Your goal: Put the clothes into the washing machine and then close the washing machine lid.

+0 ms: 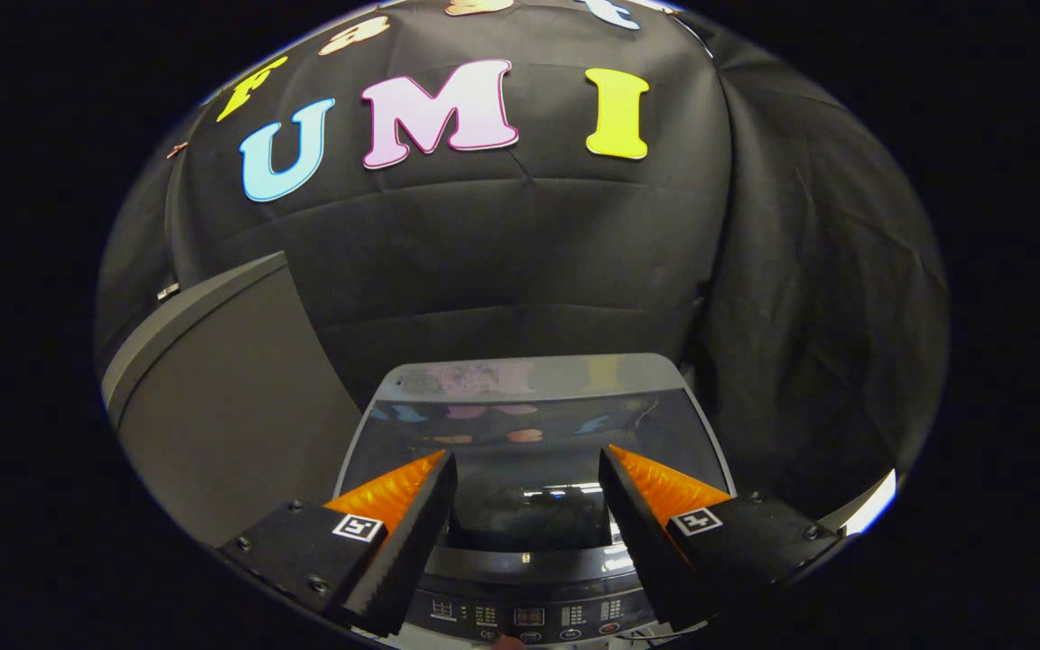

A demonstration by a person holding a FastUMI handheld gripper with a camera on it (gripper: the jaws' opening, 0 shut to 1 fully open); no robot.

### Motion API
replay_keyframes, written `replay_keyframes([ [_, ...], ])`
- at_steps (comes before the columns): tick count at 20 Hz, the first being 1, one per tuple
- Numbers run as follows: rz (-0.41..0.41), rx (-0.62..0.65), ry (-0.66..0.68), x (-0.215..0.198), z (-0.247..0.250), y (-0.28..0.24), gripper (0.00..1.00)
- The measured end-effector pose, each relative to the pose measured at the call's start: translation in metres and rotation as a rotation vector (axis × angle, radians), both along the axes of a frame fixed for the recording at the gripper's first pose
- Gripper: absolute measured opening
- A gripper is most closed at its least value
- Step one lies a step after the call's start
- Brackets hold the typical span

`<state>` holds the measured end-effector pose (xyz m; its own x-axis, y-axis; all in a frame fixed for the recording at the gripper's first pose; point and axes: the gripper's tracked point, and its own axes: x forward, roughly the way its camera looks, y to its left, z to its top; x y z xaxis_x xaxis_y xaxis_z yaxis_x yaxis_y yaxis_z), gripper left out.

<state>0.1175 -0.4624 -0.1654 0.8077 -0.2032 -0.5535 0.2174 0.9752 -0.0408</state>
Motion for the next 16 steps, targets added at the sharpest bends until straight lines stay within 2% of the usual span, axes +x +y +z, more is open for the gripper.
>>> replay_keyframes([
  [9, 0.038, -0.009, 0.116, -0.019, -0.040, 0.011, 0.99],
  [12, 0.048, 0.012, 0.071, -0.012, -0.021, 0.022, 1.00],
  [16, 0.073, 0.011, -0.055, 0.003, 0.036, 0.041, 1.00],
])
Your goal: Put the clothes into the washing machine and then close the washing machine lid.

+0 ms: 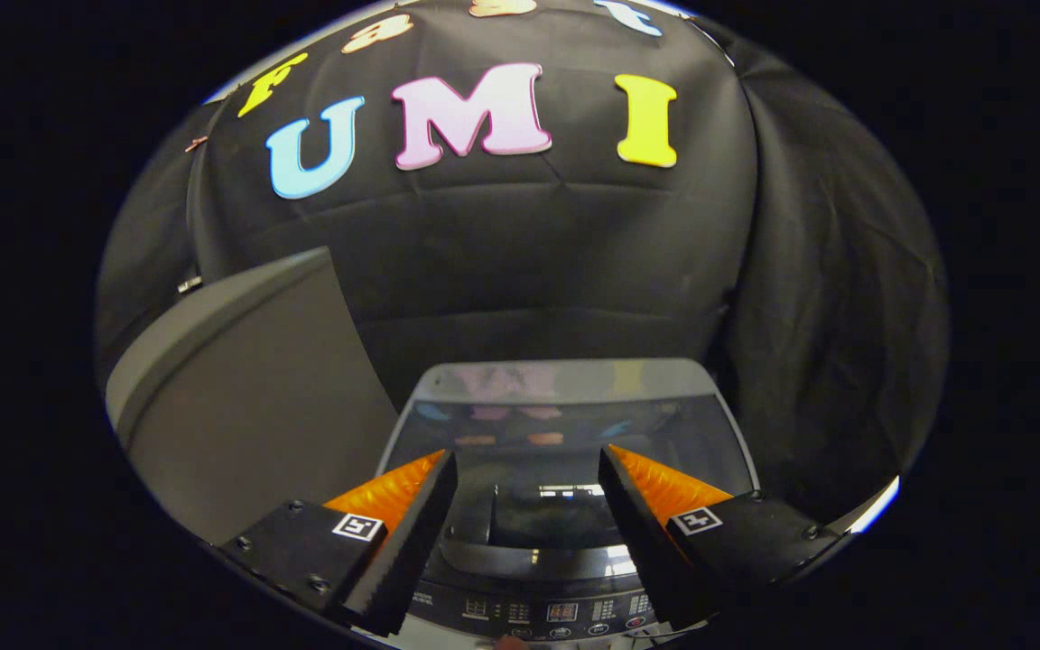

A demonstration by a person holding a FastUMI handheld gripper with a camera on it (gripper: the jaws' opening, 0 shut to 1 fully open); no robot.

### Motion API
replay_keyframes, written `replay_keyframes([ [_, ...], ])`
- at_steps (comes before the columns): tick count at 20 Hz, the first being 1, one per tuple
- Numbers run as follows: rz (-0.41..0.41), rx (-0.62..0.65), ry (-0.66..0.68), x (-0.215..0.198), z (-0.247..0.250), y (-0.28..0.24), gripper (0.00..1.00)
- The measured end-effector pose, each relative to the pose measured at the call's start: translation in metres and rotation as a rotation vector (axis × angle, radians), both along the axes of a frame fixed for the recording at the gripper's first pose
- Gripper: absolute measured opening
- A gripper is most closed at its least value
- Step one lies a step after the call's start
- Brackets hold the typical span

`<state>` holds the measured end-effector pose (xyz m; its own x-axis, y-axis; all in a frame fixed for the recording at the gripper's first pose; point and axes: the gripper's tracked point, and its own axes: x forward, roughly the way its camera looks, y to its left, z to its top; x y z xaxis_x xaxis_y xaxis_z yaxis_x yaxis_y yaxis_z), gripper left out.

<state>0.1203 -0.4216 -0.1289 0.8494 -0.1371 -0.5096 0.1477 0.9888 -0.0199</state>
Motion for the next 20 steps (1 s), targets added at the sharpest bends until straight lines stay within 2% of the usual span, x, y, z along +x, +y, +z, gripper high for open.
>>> replay_keyframes([
  [9, 0.075, -0.003, -0.307, 0.021, 0.163, 0.046, 0.99],
  [17, 0.073, -0.054, -0.533, 0.012, 0.273, 0.057, 0.99],
  [20, 0.062, -0.049, -0.589, 0.008, 0.300, 0.060, 0.99],
])
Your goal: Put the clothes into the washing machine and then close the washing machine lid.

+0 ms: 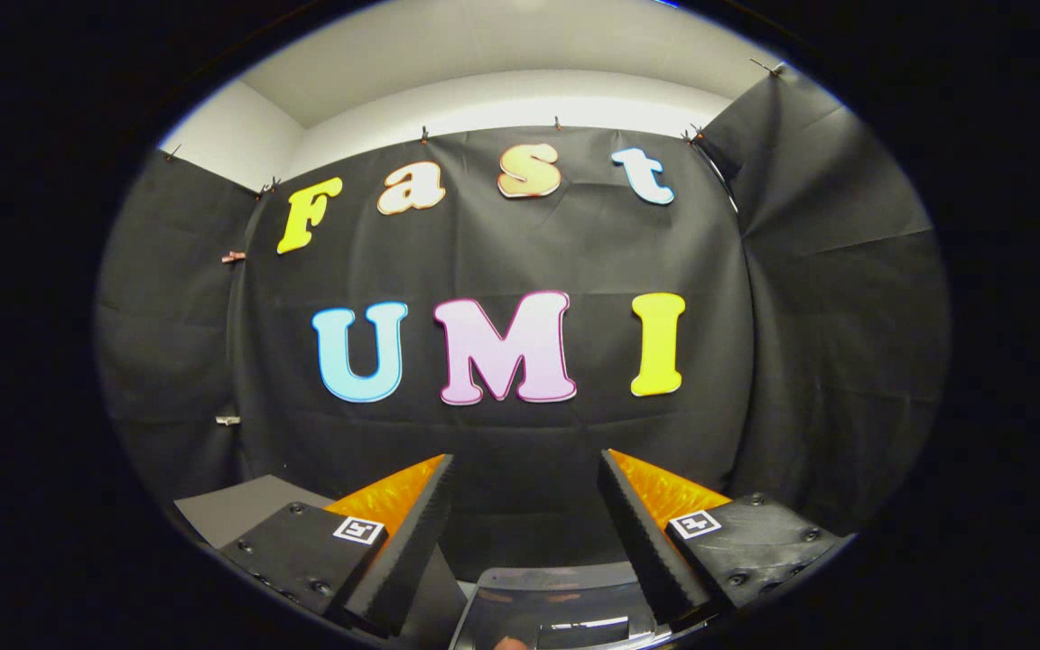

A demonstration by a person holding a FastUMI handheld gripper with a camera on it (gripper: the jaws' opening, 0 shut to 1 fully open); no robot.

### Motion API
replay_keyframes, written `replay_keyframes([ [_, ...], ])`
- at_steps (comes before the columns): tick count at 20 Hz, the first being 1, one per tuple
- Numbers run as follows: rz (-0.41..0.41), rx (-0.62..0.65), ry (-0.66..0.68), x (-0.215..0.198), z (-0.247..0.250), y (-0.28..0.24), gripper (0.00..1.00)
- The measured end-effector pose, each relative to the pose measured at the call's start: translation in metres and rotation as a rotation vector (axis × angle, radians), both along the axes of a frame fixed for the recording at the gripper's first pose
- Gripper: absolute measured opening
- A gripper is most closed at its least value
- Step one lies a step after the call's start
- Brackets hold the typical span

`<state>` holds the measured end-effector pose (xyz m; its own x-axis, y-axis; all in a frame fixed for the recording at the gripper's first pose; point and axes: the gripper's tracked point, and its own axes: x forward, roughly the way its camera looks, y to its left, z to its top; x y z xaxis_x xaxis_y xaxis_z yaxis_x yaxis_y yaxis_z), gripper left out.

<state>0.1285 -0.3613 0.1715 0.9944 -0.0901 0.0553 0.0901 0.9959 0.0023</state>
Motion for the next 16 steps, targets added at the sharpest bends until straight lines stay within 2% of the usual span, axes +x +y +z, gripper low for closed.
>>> replay_keyframes([
  [7, 0.000, -0.055, -0.039, -0.006, 0.024, 0.008, 0.99],
  [16, 0.017, -0.017, -0.042, -0.015, 0.027, 0.010, 0.99],
])
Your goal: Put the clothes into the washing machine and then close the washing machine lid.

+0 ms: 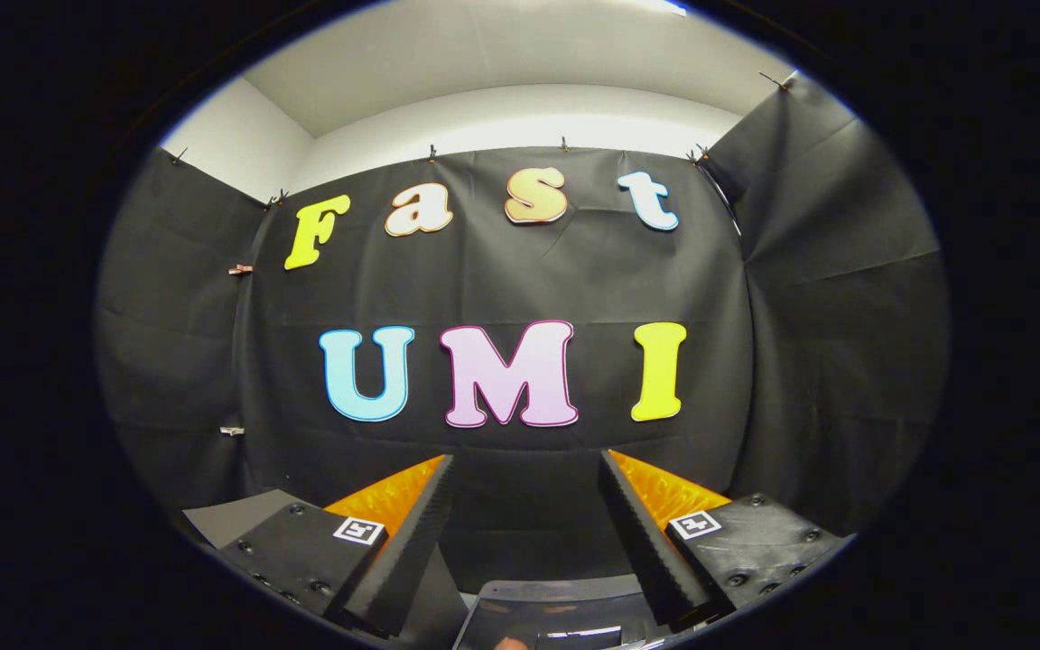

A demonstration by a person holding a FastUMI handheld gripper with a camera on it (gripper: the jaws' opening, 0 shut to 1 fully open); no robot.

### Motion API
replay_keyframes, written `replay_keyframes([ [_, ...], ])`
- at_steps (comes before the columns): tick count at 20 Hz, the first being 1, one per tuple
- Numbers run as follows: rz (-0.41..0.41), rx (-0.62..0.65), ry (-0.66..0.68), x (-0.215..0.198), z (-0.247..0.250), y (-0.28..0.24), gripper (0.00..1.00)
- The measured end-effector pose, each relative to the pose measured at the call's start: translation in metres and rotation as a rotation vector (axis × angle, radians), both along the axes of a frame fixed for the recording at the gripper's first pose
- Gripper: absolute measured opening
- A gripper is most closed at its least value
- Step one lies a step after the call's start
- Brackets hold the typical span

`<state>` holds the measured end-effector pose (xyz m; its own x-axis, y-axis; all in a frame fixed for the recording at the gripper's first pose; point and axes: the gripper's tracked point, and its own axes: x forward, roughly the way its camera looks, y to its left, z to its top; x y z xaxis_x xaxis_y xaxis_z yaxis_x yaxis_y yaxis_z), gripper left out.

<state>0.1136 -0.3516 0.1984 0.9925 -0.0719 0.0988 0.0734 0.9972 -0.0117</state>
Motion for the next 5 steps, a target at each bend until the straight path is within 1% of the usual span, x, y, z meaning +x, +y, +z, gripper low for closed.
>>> replay_keyframes([
  [5, 0.002, 0.003, 0.006, -0.0004, -0.0021, -0.0015, 0.99],
])
